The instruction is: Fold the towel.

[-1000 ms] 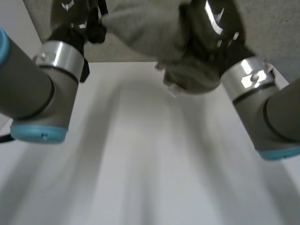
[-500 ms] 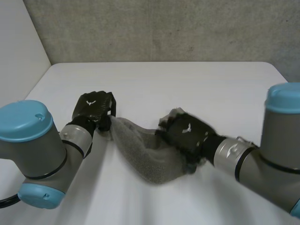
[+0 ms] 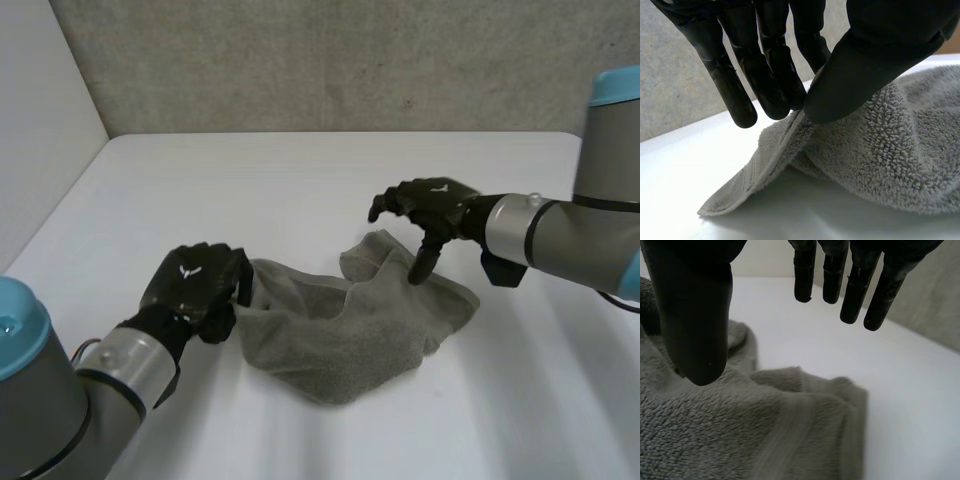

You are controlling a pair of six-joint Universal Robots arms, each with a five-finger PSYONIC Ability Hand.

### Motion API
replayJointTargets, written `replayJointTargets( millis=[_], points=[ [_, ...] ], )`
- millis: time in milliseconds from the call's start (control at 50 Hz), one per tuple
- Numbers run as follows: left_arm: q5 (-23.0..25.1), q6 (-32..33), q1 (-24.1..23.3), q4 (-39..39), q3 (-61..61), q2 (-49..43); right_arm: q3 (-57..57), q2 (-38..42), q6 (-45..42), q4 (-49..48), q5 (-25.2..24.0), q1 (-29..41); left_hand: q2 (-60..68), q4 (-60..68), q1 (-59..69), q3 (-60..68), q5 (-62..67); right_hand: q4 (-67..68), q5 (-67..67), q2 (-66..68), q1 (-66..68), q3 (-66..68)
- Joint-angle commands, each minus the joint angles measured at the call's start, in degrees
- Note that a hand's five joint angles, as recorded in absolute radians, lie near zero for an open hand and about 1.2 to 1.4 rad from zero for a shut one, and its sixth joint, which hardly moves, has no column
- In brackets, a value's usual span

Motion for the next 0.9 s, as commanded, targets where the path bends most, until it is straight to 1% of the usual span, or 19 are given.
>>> replayJointTargets(
  millis=[20, 100, 200, 240, 260, 300, 320, 360, 480, 520, 540, 580, 600, 640, 660, 700, 760, 800, 900],
  points=[
    [-0.10, 4.64, -0.01, -0.91, -3.44, 1.67, -6.93, 8.58, -0.66, 3.45, -1.50, 2.59, 10.29, 10.22, 13.05, 10.34, 11.34, 3.76, 2.92, 4.21, 4.21, 3.57],
    [-0.10, 5.09, -0.01, -0.91, -3.71, 1.58, -7.47, 11.14, -2.86, 3.62, -1.24, 3.83, 10.29, 10.22, 13.05, 10.34, 11.34, 9.66, 8.82, 10.10, 10.10, 9.46],
    [-0.10, 5.17, 0.25, -0.73, -3.01, 1.15, -7.64, 13.43, -8.57, 5.29, 2.36, 5.85, 10.29, 10.22, 13.05, 10.34, 11.34, 14.03, 13.19, 14.48, 14.47, 13.84],
    [0.16, 5.17, 0.60, -0.29, -1.96, 0.88, -8.43, 13.60, -12.16, 5.91, 4.55, 6.46, 10.29, 10.22, 13.05, 10.34, 11.34, 24.57, 23.73, 25.01, 25.01, 24.37],
    [0.17, 5.17, 0.61, -0.29, -1.95, 0.88, -8.43, 13.60, -12.17, 5.91, 4.56, 6.46, 10.29, 10.22, 13.05, 10.34, 11.34, 24.63, 23.79, 25.08, 25.07, 24.43],
    [1.13, 5.17, 1.04, 0.23, -0.03, 0.71, -9.83, 13.17, -12.88, 6.00, 4.91, 6.55, 10.29, 10.22, 13.05, 10.34, 11.34, 38.01, 37.17, 38.46, 38.45, 37.82],
    [1.13, 5.17, 1.05, 0.24, -0.02, 0.71, -9.84, 13.16, -12.88, 6.00, 4.91, 6.55, 10.29, 10.22, 13.05, 10.34, 11.34, 38.08, 37.24, 38.53, 38.53, 37.89],
    [1.75, 5.26, 1.31, 0.85, 2.86, 0.10, -11.50, 12.55, -13.05, 5.91, 5.09, 6.46, 10.29, 10.22, 13.05, 10.34, 11.34, 57.45, 56.61, 57.90, 57.89, 57.25],
    [1.66, 5.44, 1.49, 2.87, 9.82, -2.02, -15.91, 8.51, -12.61, 2.39, 5.62, 6.20, 10.29, 10.22, 13.05, 10.34, 11.34, 57.54, 56.70, 57.99, 57.98, 57.34],
    [1.40, 5.44, 1.66, 4.36, 17.08, -4.73, -16.26, 3.96, -11.22, -7.74, 8.32, 5.76, 10.29, 10.22, 13.05, 10.34, 11.34, 57.54, 56.70, 57.99, 57.98, 57.34],
    [1.40, 5.44, 1.66, 4.37, 17.12, -4.74, -16.26, 3.94, -11.21, -7.80, 8.34, 5.76, 10.29, 10.22, 13.05, 10.34, 11.34, 57.54, 56.70, 57.99, 57.98, 57.34],
    [0.35, 5.17, 1.66, 6.03, 26.39, -7.63, -12.07, -1.92, -7.54, -23.36, 13.24, 5.76, 10.29, 10.22, 13.05, 10.34, 11.34, 57.54, 56.70, 57.99, 57.98, 57.34],
    [0.34, 5.17, 1.66, 6.04, 26.44, -7.64, -12.04, -1.95, -7.51, -23.45, 13.26, 5.76, 10.29, 10.22, 13.05, 10.34, 11.34, 57.54, 56.70, 57.99, 57.98, 57.34],
    [-2.63, 5.09, 1.49, 7.26, 35.80, -9.92, -3.03, -10.34, -3.23, -41.20, 16.94, 5.50, 10.29, 10.22, 13.05, 10.34, 11.34, 57.54, 56.70, 57.99, 57.98, 57.34],
    [-2.65, 5.09, 1.49, 7.27, 35.84, -9.93, -2.99, -10.39, -3.21, -41.29, 16.95, 5.50, 10.29, 10.22, 13.05, 10.34, 11.34, 57.54, 56.70, 57.99, 57.98, 57.34],
    [-8.24, 5.17, 1.48, 10.85, 44.85, -11.68, 5.32, -18.96, -0.49, -55.99, 18.62, 4.10, 10.29, 10.22, 13.05, 10.34, 11.34, 57.54, 56.70, 57.99, 57.98, 57.34],
    [-10.29, 5.26, 1.49, 13.42, 47.44, -12.13, 8.88, -22.08, -0.04, -59.75, 18.45, 3.30, 10.29, 10.22, 13.05, 10.34, 11.34, 57.54, 56.70, 57.99, 57.98, 57.34],
    [-13.01, 5.26, 1.57, 19.72, 50.07, -12.04, 11.86, -24.53, 0.66, -60.45, 18.27, 2.16, 10.29, 10.22, 13.05, 10.34, 11.34, 57.54, 56.70, 57.99, 57.98, 57.34],
    [-12.49, 5.52, 1.05, 22.83, 47.46, -11.86, 13.62, -24.54, 0.57, -55.38, 16.44, 1.45, 10.29, 10.22, 13.05, 10.34, 11.34, 57.54, 56.70, 57.99, 57.98, 57.34]
  ],
)
